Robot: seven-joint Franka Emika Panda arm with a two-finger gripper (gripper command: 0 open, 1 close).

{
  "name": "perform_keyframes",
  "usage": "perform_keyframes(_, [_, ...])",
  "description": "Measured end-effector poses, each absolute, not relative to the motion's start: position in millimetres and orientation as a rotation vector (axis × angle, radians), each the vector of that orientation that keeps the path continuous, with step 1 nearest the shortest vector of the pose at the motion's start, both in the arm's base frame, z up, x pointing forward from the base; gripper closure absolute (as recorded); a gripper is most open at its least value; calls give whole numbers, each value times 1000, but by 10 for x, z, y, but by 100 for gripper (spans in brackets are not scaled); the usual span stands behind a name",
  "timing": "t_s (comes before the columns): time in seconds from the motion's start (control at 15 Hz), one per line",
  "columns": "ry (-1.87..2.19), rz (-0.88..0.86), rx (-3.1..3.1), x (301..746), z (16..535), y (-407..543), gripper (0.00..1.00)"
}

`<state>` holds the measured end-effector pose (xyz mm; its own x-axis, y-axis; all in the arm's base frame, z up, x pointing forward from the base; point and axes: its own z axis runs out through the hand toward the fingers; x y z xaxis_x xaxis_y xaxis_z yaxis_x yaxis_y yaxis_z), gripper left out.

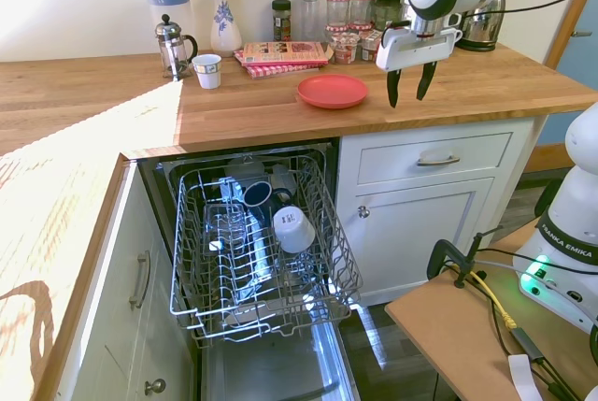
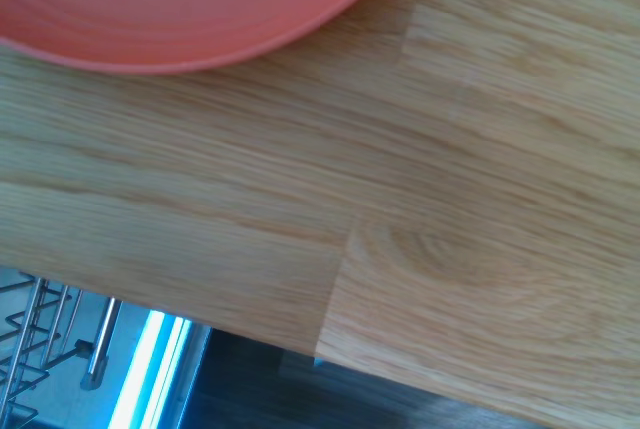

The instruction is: Put the plate in the dishwasher

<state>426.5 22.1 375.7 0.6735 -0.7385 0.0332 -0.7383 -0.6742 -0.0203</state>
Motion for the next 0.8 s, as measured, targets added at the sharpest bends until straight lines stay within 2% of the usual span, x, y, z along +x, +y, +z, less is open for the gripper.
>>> perform_keyframes(0.27, [1298, -76, -2794, 4354, 3876, 230, 0])
perform_keyframes(0.47, [1351, -116, -2722, 4665, 4091, 175, 0])
perform_keyframes(0.8, [1457, -83, -2581, 5220, 3892, -48, 0])
